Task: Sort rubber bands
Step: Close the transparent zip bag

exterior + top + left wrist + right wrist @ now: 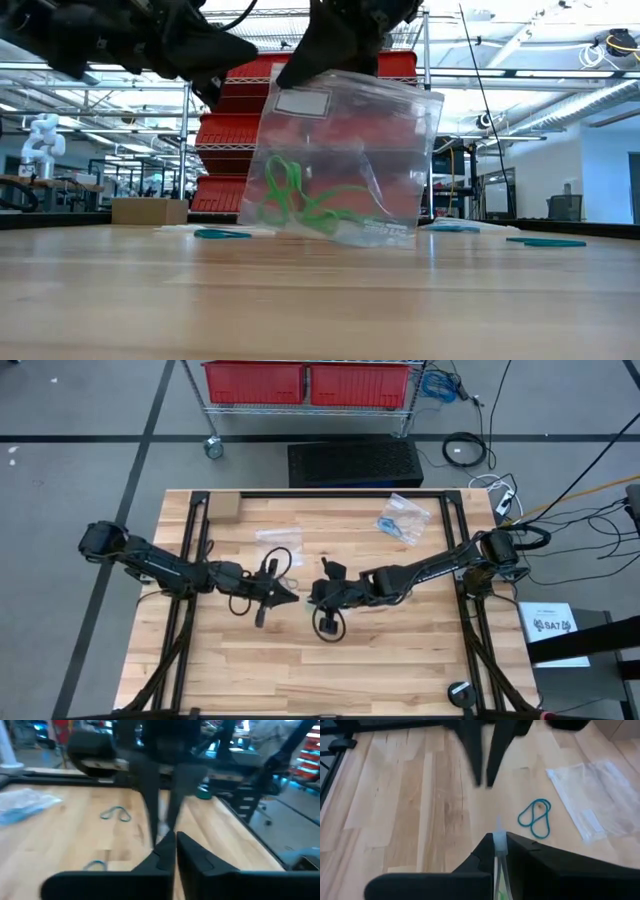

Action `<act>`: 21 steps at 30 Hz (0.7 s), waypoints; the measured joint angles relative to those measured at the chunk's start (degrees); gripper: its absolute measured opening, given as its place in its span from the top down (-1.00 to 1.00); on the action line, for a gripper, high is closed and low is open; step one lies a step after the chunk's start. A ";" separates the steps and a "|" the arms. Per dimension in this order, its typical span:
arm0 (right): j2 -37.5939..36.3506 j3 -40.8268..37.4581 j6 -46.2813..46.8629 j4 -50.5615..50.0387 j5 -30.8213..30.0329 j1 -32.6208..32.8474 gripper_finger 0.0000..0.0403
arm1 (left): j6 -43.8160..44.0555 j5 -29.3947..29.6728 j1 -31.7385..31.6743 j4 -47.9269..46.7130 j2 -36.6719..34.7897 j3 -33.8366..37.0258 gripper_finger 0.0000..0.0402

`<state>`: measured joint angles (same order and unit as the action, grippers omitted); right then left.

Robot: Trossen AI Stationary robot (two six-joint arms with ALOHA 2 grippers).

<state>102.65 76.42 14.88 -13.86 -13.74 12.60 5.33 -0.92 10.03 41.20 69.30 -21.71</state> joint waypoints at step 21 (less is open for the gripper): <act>0.00 0.00 -0.99 2.03 0.36 0.00 0.98 | 4.82 2.70 0.67 9.24 9.06 -0.70 0.45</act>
<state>102.65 76.42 13.89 -11.84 -13.38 12.60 10.15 1.78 10.70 50.43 78.36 -22.41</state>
